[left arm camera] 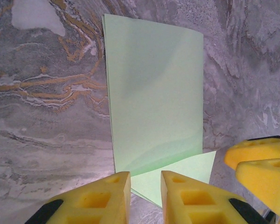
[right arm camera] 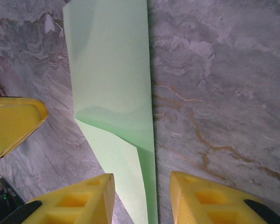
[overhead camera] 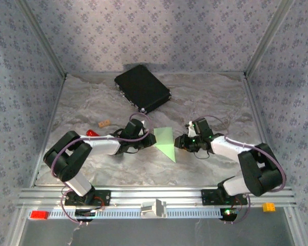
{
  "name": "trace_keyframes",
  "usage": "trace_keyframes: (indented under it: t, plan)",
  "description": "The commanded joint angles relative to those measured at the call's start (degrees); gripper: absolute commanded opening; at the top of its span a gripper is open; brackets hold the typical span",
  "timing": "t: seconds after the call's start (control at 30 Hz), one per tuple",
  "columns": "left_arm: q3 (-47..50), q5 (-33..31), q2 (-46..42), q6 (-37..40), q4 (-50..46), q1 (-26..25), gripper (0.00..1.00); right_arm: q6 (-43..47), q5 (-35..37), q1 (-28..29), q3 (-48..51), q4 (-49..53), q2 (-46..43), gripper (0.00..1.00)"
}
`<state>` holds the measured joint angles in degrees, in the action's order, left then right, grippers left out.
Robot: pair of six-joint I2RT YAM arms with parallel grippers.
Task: Fold a paper plane with a square sheet of paper (pick it up from the middle)
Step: Third fold the triangle at the center of the table.
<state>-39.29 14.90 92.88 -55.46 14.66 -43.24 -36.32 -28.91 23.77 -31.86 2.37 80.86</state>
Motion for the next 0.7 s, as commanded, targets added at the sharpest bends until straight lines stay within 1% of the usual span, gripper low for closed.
trace_keyframes:
  t: [0.0,0.2,0.27,0.33,0.43,0.53,0.67]
  plan:
    - [-1.3,-1.0,-1.5,1.1,-1.2,-0.3,0.25,1.4,-2.9,0.4,-2.5,-1.3,2.5,0.36]
    - [-1.4,-0.9,-1.2,1.0,-1.3,-0.3,0.28,1.9,-3.7,0.5,-4.7,-1.9,6.7,0.32]
    - [-1.7,-0.6,-1.0,1.0,-1.4,-0.2,0.29,2.1,-4.0,0.5,-5.0,-2.1,7.7,0.26]
    - [-2.0,-0.3,-0.8,1.0,-1.5,-0.2,0.29,2.0,-4.3,0.7,-5.0,-2.4,8.1,0.24]
    - [-2.2,0.4,-0.2,0.8,-1.5,-0.1,0.30,2.4,-4.3,0.5,-5.0,-1.8,8.1,0.18]
    - [-2.4,1.1,0.2,0.4,-1.0,0.3,0.30,2.5,-4.0,0.2,-4.5,-1.4,7.0,0.10]
    - [-2.2,2.6,0.5,-0.3,0.5,1.1,0.36,3.2,-4.2,-0.5,-4.2,-0.7,5.3,0.07]
